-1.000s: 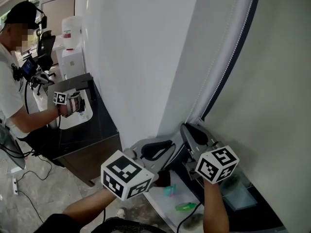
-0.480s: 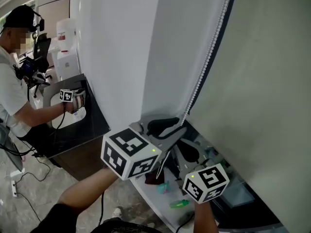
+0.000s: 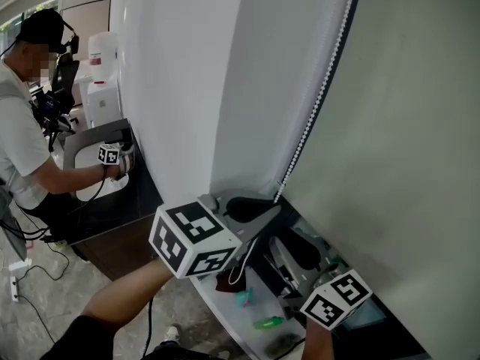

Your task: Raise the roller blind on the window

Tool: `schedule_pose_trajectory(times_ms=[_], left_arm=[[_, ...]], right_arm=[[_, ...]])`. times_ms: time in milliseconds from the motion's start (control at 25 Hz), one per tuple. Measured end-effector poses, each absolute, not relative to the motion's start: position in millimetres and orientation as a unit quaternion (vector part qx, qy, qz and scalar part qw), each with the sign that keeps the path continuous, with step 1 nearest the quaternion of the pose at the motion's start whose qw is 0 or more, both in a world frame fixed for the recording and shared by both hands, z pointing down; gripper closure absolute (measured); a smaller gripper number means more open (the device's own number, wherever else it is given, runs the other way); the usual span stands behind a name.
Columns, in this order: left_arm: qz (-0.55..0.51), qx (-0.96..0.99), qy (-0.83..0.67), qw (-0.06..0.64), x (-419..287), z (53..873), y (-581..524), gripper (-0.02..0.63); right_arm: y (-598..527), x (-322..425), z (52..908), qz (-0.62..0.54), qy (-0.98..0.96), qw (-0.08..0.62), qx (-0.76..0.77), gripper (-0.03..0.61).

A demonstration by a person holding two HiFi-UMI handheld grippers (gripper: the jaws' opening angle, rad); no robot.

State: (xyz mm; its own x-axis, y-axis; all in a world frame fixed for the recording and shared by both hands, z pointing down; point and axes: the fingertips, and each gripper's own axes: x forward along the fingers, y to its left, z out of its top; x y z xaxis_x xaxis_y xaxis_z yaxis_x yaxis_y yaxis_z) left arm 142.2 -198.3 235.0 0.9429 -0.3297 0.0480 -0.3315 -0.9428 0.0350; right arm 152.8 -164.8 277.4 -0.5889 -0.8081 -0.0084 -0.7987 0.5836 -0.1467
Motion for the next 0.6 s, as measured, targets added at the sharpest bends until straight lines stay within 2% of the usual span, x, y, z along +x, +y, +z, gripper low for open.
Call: schedule_pose_trajectory(times_ms=[120,360,600], left_arm=[[0.029,0.982,-0.183,0.021,137.7,254.2,-199.6,0.604],[0.046,0.975,-0.207,0.064,124.4,311.8,-203.6,0.603],[0.138,0.965,-0.207,0.080,125.6,389.6,-200.3,0.603]], right_arm=[[-166.2,162.0,242.6,-0.061,0.890,0.086,-0.443,0.474],[-190.2,131.8,202.8,-0.007,0.909,0.034,-0.415,0.482],[-208.1,115.0,183.0,-0.010,0.920,0.035,-0.391,0.480]])
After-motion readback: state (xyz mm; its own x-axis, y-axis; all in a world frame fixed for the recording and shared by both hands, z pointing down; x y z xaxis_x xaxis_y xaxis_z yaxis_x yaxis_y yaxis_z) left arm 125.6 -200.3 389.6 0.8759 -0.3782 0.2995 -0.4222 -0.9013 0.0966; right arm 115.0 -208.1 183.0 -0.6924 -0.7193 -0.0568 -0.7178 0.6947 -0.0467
